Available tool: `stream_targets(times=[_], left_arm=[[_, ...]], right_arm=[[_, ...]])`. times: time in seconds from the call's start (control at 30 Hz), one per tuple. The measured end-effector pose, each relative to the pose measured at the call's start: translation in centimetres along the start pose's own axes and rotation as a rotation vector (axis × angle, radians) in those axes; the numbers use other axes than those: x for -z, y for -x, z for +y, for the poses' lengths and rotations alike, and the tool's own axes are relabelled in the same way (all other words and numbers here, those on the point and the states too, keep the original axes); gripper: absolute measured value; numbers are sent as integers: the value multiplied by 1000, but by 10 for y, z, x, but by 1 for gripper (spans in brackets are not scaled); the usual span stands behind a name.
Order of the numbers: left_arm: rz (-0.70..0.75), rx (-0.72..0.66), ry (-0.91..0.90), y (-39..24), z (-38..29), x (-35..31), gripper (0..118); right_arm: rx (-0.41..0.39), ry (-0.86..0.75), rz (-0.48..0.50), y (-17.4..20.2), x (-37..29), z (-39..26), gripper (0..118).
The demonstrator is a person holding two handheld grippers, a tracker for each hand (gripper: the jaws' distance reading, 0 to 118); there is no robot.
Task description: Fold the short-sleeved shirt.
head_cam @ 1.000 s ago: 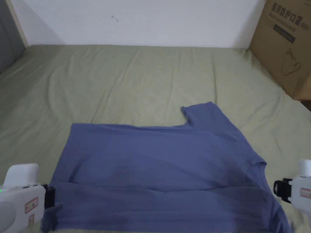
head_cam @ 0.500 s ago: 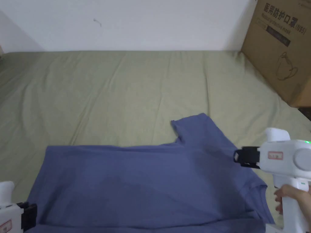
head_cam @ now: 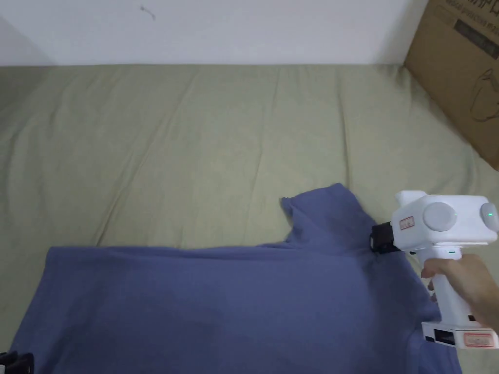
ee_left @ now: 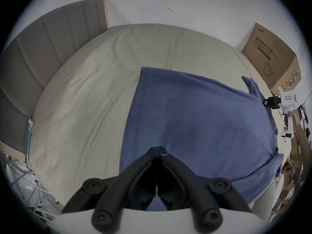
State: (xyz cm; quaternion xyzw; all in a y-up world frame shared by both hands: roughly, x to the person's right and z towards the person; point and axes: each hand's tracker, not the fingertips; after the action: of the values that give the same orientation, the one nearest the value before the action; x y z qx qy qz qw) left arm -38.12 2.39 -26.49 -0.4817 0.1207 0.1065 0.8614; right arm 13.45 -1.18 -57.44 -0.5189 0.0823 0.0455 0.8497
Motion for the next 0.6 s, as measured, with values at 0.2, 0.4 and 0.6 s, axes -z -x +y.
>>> stream_targets(times=[0.2,0.4,0.6], left_arm=[[7,-3,4,1,7,7,0],[-21,-27,-65,9,54,29,37],[14,-39,-11,13,134,103,114]], right_arm=[[-5,19,46,-1,-11,2,0],[40,-34,70,1,-22,9,0],[10,-18,49,1,-15,4,0]])
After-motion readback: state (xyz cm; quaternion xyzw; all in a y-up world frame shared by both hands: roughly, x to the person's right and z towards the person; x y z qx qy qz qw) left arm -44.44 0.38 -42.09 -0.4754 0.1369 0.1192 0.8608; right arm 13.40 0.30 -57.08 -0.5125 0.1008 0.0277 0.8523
